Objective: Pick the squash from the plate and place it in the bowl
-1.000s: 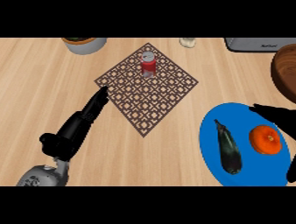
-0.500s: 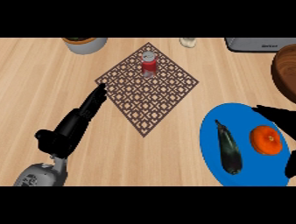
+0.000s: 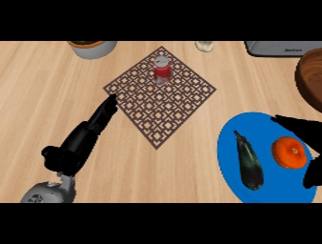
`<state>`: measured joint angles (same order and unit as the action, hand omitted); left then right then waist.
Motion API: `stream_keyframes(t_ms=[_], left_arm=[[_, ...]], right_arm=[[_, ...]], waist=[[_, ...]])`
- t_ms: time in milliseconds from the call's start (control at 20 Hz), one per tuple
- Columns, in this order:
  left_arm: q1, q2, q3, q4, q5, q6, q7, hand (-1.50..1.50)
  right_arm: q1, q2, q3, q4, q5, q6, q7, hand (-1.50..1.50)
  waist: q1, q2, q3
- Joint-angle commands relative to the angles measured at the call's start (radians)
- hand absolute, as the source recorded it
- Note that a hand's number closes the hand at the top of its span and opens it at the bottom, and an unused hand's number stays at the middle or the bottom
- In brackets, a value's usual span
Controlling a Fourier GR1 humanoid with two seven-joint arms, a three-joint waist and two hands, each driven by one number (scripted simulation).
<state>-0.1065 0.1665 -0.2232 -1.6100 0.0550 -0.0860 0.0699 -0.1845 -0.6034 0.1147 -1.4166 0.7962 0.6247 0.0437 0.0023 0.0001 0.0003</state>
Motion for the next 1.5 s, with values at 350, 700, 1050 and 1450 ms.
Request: stream_keyframes(t_ms=[350,700,1050,1450], left_arm=[[0.028,-0.037,0.009,0.01,-0.047,-0.036,-0.027,0.0],[0.029,-0.045,0.047,-0.08,-0.048,-0.041,0.048,0.0],[-0.026,-0.054,0.086,0.017,-0.043,-0.07,0.02,0.0],[-0.002,-0.042,0.094,-0.025,-0.03,-0.077,0.034,0.0]], right_arm=[[-0.095,0.07,-0.021,0.201,0.111,-0.178,-0.214,1.5],[-0.071,0.107,-0.061,0.067,0.136,-0.159,-0.155,1.5],[-0.129,0.158,-0.066,0.124,0.224,-0.263,-0.103,1.5],[-0.218,0.208,-0.204,-0.092,0.19,-0.386,0.057,1.5]], waist=[[0.003,0.001,0.0],[-0.002,-0.001,0.0],[-0.001,0.0,0.0],[-0.005,-0.005,-0.001]])
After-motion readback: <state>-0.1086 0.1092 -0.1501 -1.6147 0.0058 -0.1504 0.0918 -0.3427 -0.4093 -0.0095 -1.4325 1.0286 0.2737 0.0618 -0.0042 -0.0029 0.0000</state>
